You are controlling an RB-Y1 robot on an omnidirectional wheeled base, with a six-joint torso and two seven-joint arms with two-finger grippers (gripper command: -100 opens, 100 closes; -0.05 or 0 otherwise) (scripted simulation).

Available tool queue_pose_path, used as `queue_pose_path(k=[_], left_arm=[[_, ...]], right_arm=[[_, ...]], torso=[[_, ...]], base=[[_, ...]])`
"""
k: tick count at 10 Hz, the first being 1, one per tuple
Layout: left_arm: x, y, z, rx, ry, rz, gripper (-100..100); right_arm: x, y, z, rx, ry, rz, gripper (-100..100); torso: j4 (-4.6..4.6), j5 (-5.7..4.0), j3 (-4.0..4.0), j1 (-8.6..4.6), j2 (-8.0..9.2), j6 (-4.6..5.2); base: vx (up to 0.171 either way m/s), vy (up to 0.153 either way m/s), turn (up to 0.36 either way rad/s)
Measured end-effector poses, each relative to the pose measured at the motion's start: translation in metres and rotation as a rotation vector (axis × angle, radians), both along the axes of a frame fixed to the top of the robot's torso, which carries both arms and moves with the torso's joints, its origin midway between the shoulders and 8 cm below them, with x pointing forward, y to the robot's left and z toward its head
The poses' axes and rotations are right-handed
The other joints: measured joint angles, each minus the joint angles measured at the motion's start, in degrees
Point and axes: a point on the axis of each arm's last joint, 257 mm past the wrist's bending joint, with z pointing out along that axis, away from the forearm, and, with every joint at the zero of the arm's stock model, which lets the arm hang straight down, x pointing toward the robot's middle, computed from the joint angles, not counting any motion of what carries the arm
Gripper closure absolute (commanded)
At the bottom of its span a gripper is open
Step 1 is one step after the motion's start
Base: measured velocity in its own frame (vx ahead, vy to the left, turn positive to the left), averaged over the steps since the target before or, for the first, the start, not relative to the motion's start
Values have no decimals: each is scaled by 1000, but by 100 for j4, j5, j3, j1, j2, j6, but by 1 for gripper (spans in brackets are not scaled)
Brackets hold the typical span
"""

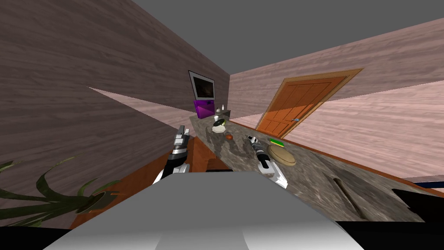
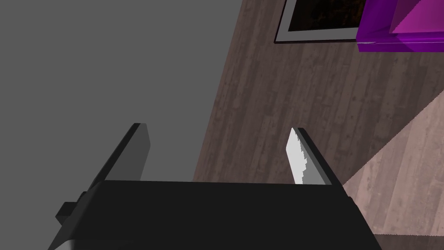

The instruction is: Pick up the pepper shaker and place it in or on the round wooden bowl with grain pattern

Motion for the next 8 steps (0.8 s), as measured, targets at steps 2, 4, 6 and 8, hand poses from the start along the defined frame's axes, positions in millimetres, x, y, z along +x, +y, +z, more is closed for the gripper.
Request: queue_pose_path(k=[2,4,6,8], left_arm=[[0,0,0,0,0,0,0],[0,0,0,0,0,0,0],[0,0,0,0,0,0,0],[0,0,0,0,0,0,0]], right_arm=[[-4,-14,-11,-34,39,-19,-100],[-4,-15,-11,-36,41,-20,-100],[-4,-15,-11,-36,41,-20,100],[-4,-16,-11,-36,41,-21,100]], torso=[[1,-1,3,-4,7,0],[11,1,29,4,51,1],[12,1,32,3,56,1],[11,0,30,4,53,-4]], base=[[64,0,-9],[0,0,0],[0,0,0],[0,0,0]])
